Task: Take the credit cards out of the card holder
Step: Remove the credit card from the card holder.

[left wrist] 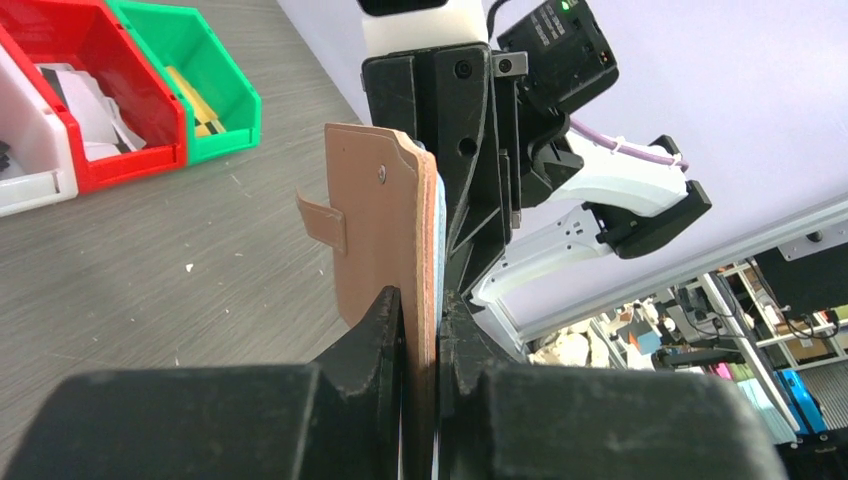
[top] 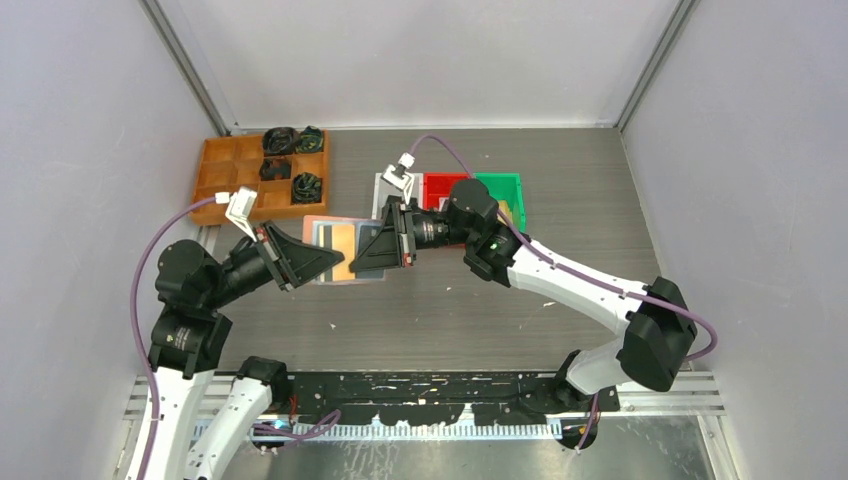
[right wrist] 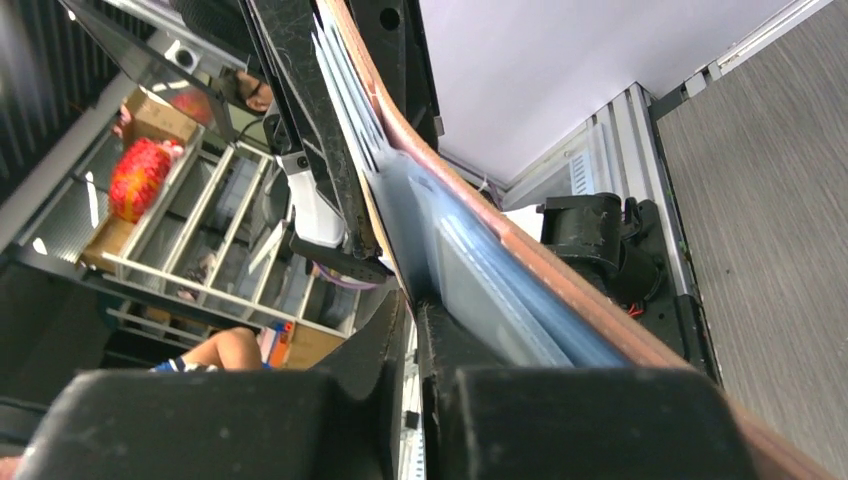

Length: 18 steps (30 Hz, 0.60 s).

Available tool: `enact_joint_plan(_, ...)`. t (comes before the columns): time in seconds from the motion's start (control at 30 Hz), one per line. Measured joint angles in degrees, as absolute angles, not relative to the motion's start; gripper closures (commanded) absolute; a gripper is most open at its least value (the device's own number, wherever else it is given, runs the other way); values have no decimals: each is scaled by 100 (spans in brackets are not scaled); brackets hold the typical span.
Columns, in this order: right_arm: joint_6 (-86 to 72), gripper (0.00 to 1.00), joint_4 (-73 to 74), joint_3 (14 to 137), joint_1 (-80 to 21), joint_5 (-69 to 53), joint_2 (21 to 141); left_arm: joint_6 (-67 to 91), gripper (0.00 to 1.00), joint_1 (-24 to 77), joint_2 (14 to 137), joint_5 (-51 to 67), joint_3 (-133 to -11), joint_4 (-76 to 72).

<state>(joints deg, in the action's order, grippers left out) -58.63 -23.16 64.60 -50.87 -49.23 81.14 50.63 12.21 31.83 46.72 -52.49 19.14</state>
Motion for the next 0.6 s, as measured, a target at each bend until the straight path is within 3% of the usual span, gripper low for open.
enact_joint_plan(0.23, -5981, 99, -2628, 6173, -5107, -4456, 8036, 5039, 80, 1184, 3186, 4431, -5247, 1964)
enact_joint_plan(0.6, -5732, 99, -2703, 5852, -5218, -3999, 7758, 5092, 83, 1194, 3203, 4504, -5247, 1959)
